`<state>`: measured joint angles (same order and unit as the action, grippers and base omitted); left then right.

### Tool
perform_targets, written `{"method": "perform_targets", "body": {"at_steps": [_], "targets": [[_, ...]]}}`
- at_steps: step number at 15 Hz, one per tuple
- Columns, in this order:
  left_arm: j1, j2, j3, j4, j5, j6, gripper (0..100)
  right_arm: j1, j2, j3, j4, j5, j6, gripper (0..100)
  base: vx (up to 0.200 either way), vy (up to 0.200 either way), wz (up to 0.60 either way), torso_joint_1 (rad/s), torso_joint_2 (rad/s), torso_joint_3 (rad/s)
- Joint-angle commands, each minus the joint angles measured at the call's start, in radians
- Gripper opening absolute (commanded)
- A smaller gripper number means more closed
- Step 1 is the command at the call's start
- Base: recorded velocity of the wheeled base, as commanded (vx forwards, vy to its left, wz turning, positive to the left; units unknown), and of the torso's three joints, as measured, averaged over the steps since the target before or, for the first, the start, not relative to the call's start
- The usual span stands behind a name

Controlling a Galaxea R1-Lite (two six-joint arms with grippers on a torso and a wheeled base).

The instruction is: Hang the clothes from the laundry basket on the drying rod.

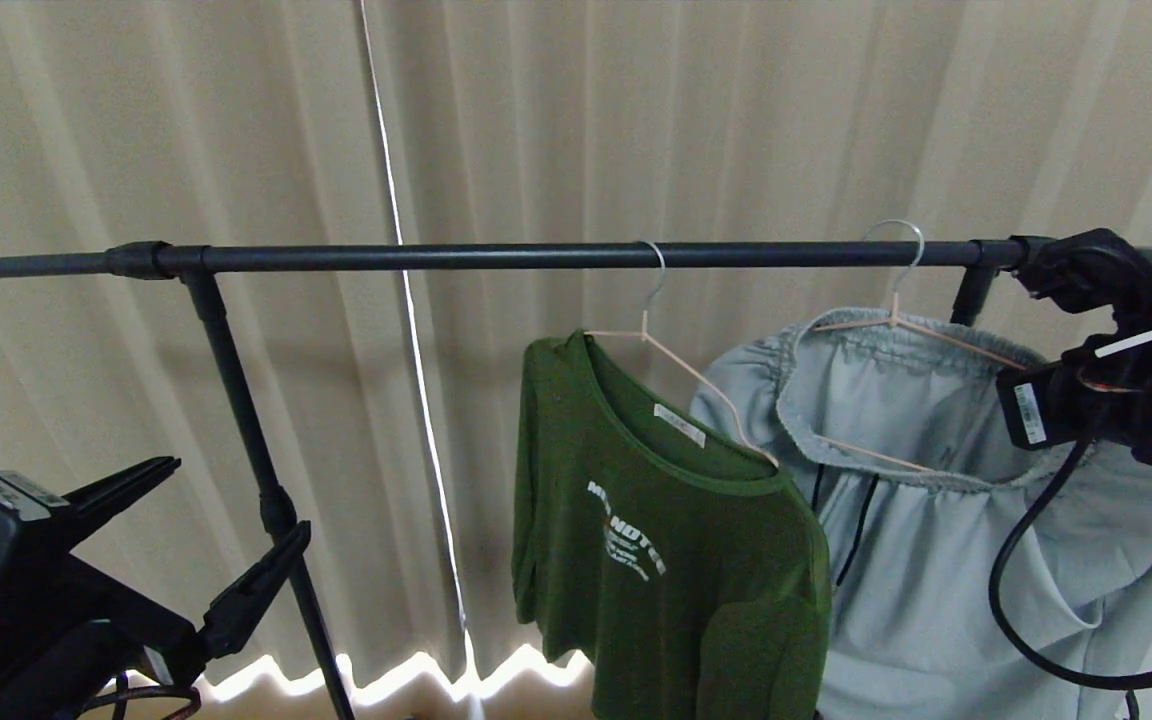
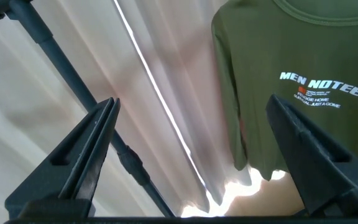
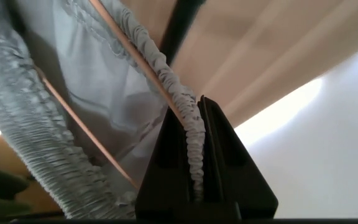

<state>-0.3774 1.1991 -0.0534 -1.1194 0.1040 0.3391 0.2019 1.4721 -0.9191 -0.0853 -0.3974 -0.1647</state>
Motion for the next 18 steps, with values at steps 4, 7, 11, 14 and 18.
{"method": "perform_targets", "body": {"at_steps": [4, 7, 11, 14, 18], "targets": [[0.0, 0.0, 0.0, 0.0, 0.0, 0.0, 100, 0.054, 0.024, 0.014, -0.002, 0.0, 0.001, 0, 0.0, 0.0, 0.0, 0.0, 0.0, 0.0], [0.0, -0.004, 0.0, 0.0, 0.0, 0.0, 100, 0.054, 0.013, 0.025, -0.002, 0.006, 0.002, 0, 0.0, 0.0, 0.0, 0.0, 0.0, 0.0], [0.0, -0.02, 0.001, 0.003, 0.0, 0.0, 100, 0.054, -0.059, 0.121, -0.054, 0.028, 0.005, 100, 0.0, 0.0, 0.0, 0.0, 0.0, 0.0], [0.0, -0.023, 0.001, 0.003, 0.002, 0.006, 100, 0.053, -0.118, 0.275, -0.26, 0.204, 0.002, 100, 0.0, 0.0, 0.0, 0.0, 0.0, 0.0], [0.0, -0.049, 0.023, 0.004, 0.003, 0.054, 100, 0.045, -0.15, 0.385, -0.439, 0.348, 0.005, 100, 0.0, 0.0, 0.0, 0.0, 0.0, 0.0]]}}
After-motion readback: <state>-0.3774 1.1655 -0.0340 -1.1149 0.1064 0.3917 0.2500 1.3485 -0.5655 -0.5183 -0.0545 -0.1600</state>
